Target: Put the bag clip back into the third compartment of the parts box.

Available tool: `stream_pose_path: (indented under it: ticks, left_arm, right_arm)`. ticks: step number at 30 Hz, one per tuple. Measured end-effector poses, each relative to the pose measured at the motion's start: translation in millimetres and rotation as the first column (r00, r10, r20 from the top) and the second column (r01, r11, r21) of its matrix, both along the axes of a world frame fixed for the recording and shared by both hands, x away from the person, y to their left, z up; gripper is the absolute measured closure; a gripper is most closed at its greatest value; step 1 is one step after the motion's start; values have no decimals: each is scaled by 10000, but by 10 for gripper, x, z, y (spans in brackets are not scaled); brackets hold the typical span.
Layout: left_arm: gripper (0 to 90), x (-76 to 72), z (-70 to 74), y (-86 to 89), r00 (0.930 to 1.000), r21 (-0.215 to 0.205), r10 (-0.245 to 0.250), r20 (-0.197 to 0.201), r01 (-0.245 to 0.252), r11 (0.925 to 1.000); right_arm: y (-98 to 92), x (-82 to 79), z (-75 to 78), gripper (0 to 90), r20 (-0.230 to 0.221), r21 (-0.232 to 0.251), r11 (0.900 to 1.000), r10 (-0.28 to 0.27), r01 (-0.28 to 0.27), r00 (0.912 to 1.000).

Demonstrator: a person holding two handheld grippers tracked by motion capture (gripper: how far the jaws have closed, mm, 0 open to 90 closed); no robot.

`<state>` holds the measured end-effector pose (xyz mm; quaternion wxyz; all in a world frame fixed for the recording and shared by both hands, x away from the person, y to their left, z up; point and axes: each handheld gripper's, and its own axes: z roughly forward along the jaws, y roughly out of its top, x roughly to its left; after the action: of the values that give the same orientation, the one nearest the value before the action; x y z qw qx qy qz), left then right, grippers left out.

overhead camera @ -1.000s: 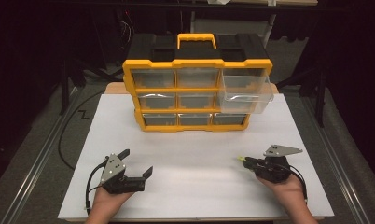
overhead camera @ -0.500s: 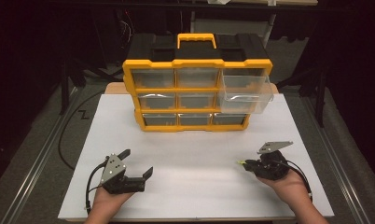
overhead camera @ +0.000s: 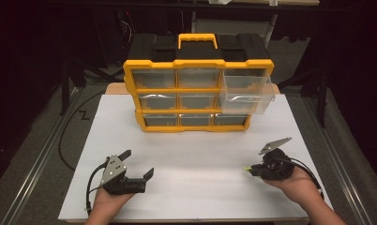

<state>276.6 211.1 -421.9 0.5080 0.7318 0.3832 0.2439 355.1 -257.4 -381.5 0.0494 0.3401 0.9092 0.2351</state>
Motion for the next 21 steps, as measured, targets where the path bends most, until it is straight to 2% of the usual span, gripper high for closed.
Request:
stream_pose_path:
  ticks: [11,16,21]
  left_arm:
    - [6,-5,3,-4,10000,2,-32,25,32,10000]
    - [6,-1,0,-9,10000,22,-65,14,65,10000]
    - [6,-1,-1,-10,10000,23,-72,16,72,10000]
  right_arm:
    - [31,14,60,791,-625,-617,9971,414,-452,9972]
    - [61,24,154,791,-1010,-906,9934,617,-710,9930]
    - [72,38,321,790,-1077,-1054,9891,916,-1030,9900]
